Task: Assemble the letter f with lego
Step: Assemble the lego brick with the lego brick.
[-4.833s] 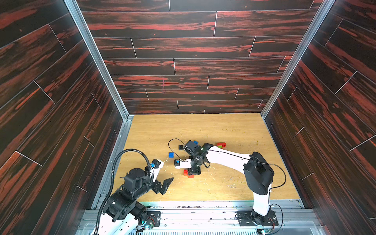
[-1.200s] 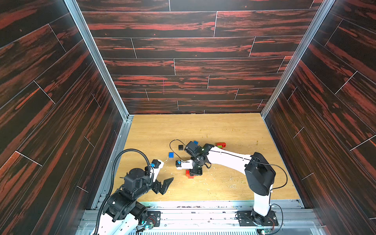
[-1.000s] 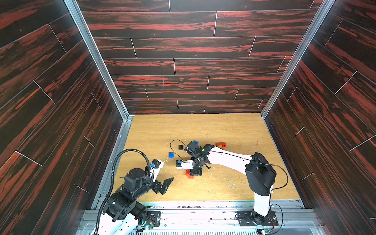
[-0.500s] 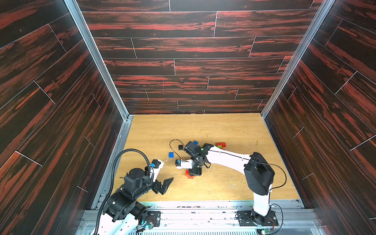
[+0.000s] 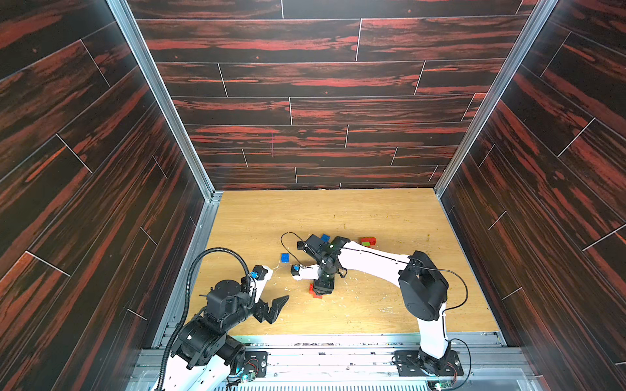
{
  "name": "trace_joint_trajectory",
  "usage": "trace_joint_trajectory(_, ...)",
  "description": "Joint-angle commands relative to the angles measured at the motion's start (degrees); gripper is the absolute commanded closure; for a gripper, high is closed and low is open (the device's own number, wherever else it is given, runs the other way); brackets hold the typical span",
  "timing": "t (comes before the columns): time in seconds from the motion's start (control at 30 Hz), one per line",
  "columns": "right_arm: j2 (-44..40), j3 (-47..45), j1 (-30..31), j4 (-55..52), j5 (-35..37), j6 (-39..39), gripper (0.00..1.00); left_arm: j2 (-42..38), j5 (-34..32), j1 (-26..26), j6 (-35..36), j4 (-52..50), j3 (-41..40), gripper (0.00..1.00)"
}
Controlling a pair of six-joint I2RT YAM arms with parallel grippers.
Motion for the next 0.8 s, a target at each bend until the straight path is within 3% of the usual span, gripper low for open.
trace_joint_trajectory(0.0, -3.33, 1.77, -1.27, -0.19, -3.63, 1.41, 0.36, 0.17, 0.64, -0.19, -0.01, 0.44, -0.48, 0.0)
trace_joint_trajectory(0.2, -5.72, 6.98, -4.02, -1.48, -9.83, 3.43, 0.34, 0.27, 0.47, -0.24, -0.03, 0.44, -0.49, 0.0)
trace_joint_trajectory(0.37, -3.8, 14.07, -5.01, -3.14, -9.56, 4.15, 0.34, 0.23, 0.16, -0.18, -0.1, 0.44, -0.48, 0.0)
trace_joint_trajectory(0.57, 4.33, 23.2, -5.67, -2.6, -4.85, -1.15, 0.34, -0.11, 0.08, -0.26, -0.03, 0.36, -0.4, 0.0)
trace_joint_trajectory(0.77, 16.55, 38.0, -7.99, -3.74, -1.87, -5.48, 0.34, -0.34, -0.01, -0.35, 0.2, 0.18, -0.31, 0.0)
